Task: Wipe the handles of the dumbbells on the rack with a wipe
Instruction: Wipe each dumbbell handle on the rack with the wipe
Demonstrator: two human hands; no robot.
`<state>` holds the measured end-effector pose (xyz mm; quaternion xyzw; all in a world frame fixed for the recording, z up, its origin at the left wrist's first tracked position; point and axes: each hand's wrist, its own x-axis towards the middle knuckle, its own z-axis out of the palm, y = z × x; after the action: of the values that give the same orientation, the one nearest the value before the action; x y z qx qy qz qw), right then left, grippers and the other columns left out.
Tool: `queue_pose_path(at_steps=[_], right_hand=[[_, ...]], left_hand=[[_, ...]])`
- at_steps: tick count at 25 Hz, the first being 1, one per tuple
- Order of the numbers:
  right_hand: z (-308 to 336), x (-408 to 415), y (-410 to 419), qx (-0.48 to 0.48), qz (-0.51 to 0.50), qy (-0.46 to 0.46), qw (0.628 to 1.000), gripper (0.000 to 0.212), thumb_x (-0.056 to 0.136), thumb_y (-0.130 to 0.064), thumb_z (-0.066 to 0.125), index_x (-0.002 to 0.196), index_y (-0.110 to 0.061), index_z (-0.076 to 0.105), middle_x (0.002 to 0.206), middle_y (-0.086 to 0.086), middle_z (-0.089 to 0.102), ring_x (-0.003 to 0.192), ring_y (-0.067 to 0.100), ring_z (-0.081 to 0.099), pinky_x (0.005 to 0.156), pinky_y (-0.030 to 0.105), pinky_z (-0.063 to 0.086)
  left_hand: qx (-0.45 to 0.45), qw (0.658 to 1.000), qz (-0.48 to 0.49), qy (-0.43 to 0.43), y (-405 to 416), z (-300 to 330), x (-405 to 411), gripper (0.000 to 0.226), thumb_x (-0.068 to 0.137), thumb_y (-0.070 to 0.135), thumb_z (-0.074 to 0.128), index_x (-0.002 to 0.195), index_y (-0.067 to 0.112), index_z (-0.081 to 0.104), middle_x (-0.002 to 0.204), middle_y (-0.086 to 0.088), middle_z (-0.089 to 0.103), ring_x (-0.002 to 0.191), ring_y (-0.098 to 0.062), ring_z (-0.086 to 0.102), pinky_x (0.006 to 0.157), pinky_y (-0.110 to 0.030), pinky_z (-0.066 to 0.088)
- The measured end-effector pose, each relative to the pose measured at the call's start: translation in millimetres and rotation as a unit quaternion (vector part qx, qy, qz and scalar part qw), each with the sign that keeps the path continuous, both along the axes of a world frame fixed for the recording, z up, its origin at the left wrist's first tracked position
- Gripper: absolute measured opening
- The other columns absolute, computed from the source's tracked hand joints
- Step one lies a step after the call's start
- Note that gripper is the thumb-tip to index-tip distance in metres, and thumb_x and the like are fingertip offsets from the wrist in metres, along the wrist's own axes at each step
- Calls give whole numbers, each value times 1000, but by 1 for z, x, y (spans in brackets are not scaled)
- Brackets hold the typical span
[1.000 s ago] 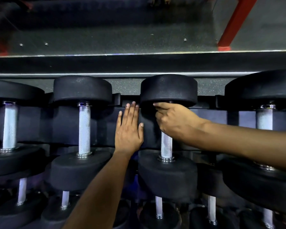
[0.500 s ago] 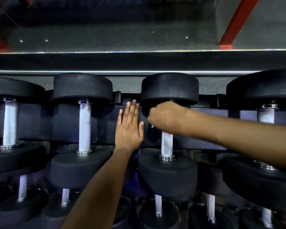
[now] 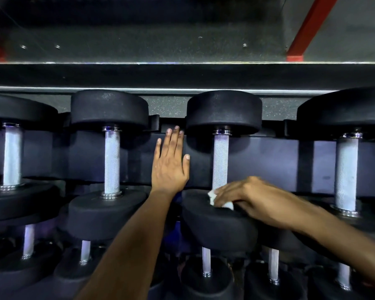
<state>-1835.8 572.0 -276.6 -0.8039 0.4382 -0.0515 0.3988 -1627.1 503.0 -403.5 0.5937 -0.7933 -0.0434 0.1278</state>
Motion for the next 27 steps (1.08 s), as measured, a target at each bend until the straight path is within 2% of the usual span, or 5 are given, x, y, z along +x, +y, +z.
queue_pose_path(at_steps=[3,7,13,18,27], right_hand=[[-17,-4,9,1,-358,-1,934,35,81,8,52,91,-18,73,88,-7,72,92,7,66,84,17,49],[-47,21,-10,408,-467,-203,758,35,84,15,40,106,3,65,89,12,68,79,22,62,78,27,54],[-44,4,-8,405,-407,-195,795,36,78,20,37,102,11,62,97,23,67,84,30,64,74,20,47],[-47,17,3,349,-425,-214,807,26,80,13,58,93,-7,68,85,3,72,72,7,65,70,15,49],[-22,20,11,204,-611,-215,734,20,80,4,64,73,-15,65,87,11,71,81,27,66,82,45,52]], left_hand=[[7,1000,4,-4,0,1,-1,63,94,31,29,151,5,26,160,-7,20,149,-20,11,121,-41,7],[4,1000,3,-8,1,0,0,62,95,31,28,151,4,26,160,-7,20,149,-20,12,121,-41,7],[3,1000,0,-8,0,-1,1,62,95,31,27,151,4,24,160,-8,19,149,-21,11,121,-39,3],[0,1000,2,-1,0,-3,1,62,95,30,28,151,4,24,160,-8,18,149,-20,12,121,-40,4],[174,984,21,17,3,34,-6,59,102,29,25,154,11,5,161,-1,-8,149,-16,-8,120,-36,-2]])
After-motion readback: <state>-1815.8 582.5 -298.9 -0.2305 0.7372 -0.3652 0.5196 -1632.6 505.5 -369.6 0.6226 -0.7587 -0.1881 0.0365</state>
